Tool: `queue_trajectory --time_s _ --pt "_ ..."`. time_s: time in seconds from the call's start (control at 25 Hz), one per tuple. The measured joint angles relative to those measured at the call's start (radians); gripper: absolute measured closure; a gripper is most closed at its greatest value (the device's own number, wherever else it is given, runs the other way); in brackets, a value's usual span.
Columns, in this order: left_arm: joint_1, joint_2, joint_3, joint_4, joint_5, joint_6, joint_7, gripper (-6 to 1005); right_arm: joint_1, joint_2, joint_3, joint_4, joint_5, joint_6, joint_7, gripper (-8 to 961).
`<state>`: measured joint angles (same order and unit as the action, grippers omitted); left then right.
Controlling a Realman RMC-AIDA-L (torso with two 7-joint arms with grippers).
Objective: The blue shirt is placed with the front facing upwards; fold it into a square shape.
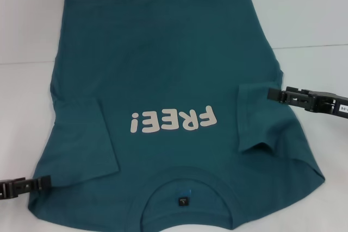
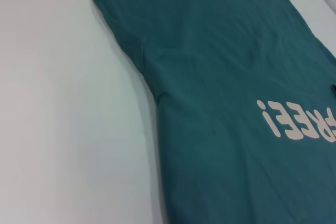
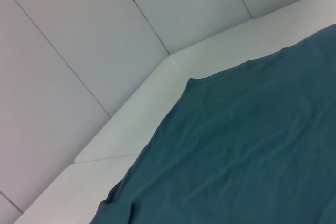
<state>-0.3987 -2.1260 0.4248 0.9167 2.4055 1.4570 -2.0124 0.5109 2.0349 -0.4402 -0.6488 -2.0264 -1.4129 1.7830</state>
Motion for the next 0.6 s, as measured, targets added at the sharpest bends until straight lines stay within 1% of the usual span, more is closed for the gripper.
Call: queue_trajectory --time_s 0.6 --pt "-0.004 0.000 0.020 0.000 0.033 0.003 -0.022 108 0.000 -0.001 0.000 0.000 0.009 -0.004 0.001 8"
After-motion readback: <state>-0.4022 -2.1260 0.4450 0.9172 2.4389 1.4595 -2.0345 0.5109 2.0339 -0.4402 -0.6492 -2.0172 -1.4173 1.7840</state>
